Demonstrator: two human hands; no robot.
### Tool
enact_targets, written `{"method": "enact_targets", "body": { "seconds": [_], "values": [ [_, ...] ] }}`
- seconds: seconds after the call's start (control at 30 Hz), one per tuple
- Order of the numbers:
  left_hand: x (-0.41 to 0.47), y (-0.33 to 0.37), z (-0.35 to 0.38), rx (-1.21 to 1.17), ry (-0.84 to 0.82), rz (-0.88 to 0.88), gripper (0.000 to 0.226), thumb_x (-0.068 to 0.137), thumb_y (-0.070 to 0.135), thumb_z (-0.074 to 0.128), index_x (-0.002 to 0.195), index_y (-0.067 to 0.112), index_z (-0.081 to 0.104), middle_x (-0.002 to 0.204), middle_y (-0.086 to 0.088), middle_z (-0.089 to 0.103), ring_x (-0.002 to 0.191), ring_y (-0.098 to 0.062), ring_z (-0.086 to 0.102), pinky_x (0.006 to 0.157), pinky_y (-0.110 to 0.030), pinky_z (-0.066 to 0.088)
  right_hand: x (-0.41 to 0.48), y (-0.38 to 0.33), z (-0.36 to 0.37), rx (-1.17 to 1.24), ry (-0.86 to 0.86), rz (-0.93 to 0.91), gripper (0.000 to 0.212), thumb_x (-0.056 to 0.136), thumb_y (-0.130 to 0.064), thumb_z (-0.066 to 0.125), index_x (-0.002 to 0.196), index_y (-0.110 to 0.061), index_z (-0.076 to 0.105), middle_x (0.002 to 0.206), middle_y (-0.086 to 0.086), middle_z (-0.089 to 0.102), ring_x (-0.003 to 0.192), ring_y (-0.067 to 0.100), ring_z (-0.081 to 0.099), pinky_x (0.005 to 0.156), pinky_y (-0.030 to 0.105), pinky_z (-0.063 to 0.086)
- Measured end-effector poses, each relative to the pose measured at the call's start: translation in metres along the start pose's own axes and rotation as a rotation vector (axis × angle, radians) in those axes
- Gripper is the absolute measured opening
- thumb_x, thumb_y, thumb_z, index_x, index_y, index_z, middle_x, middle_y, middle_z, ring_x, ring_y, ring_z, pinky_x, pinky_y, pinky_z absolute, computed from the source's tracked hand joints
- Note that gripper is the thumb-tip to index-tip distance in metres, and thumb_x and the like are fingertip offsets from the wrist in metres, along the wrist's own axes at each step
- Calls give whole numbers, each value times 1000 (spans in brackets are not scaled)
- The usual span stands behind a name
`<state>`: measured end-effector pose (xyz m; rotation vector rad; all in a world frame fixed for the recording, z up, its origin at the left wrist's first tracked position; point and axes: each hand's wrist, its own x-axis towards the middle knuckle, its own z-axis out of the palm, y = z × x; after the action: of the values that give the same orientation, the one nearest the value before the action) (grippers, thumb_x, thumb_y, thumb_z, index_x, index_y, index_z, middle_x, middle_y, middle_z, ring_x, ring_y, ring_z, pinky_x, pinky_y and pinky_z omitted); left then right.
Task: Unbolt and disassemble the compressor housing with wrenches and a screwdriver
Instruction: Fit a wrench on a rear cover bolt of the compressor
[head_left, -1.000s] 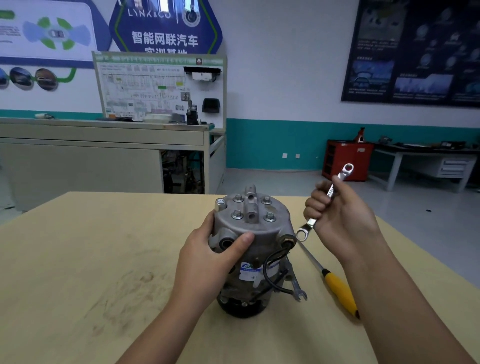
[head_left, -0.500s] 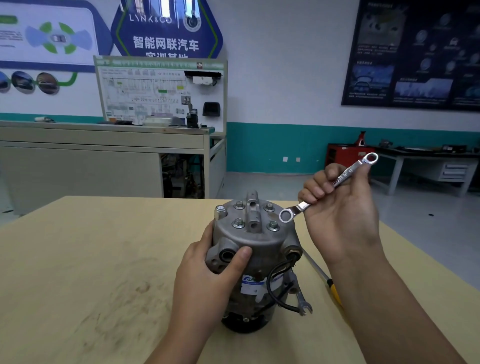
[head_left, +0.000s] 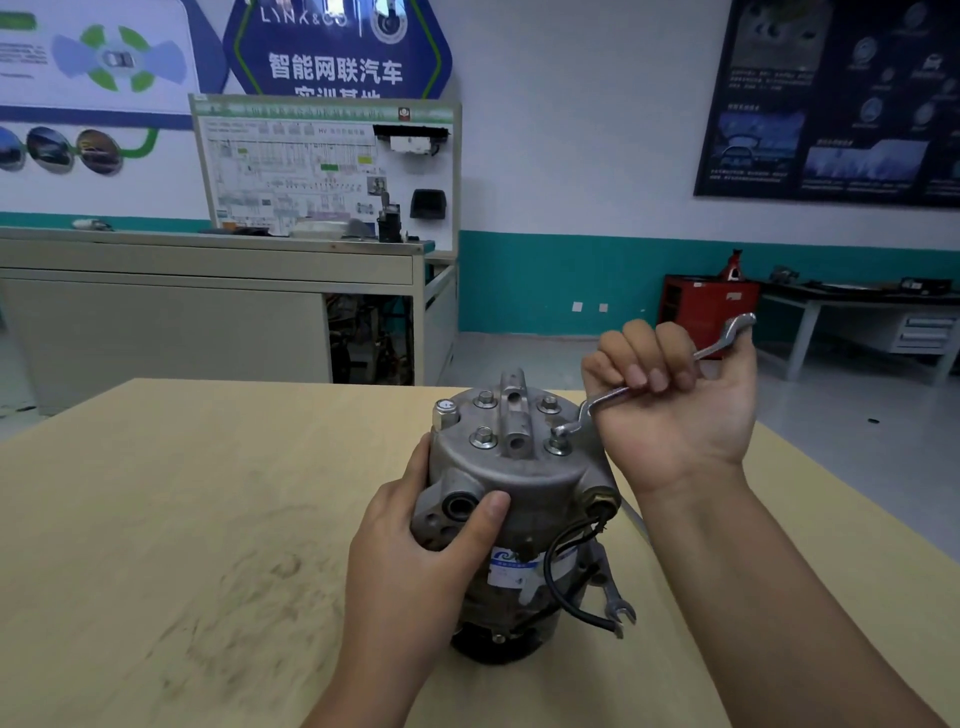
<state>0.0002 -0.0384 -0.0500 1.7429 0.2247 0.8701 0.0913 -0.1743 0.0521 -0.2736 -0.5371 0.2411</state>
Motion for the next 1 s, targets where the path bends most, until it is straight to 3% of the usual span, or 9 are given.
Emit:
{"method": "enact_targets", "body": {
  "seconds": [0.23,0.4,0.57,0.67,0.73,0.83,0.9,1.0],
  "values": [
    [0,-1,0,-31,-9,-5,90,48,75,56,133,46,47,104,22,62,94,16,55,76,-15,46,3,2,1,64,-20,-86,69,91,-61,19,39,-16,28,40,-2,22,38,12,24,43,22,29],
    [-1,-2,1,-20,-14,5,89,48,75,56,132,47,47,106,23,61,96,20,52,72,-9,41,-6,5,-5,-102,-60,-78,69,90,-62,14,40,-17,29,43,-3,19,40,11,23,44,22,29],
    [0,-2,1,-16,-26,-3,88,49,75,55,132,48,47,106,23,61,96,16,55,76,-14,44,-15,4,-7,-263,-125,-159,63,91,-62,6,49,-18,21,46,-2,21,44,13,24,46,24,29],
    [-1,2,0,-6,-47,-2,86,49,75,55,131,51,45,109,22,62,99,12,56,83,-21,48,-24,4,-13,-279,-101,-195,69,93,-60,3,49,-16,32,49,-1,27,48,16,29,49,25,34],
    [-1,7,-4,-4,-76,-9,88,48,79,55,132,57,38,114,25,60,102,8,58,88,-27,51,-31,5,-17,-271,-65,-223,70,93,-61,4,53,-15,39,51,0,31,50,17,34,53,27,38],
    [7,22,-11,-9,-118,-43,99,39,95,46,130,71,14,111,42,50,92,15,56,70,-10,47,-39,9,-20,-252,7,-298,66,95,-58,6,59,-16,43,52,0,34,51,17,40,59,29,42],
    [15,29,-13,24,-148,-52,93,47,98,35,132,69,12,119,32,48,89,15,52,66,-7,40,-43,11,-21,-240,51,-343,66,96,-55,6,59,-16,43,51,1,36,52,18,42,61,30,45],
    [24,34,-11,95,-183,-51,88,52,86,35,135,63,19,120,17,55,99,2,50,71,-15,39,-48,13,-22,-236,113,-385,63,98,-51,6,62,-15,42,52,3,38,53,19,46,63,30,50]
  ]
}}
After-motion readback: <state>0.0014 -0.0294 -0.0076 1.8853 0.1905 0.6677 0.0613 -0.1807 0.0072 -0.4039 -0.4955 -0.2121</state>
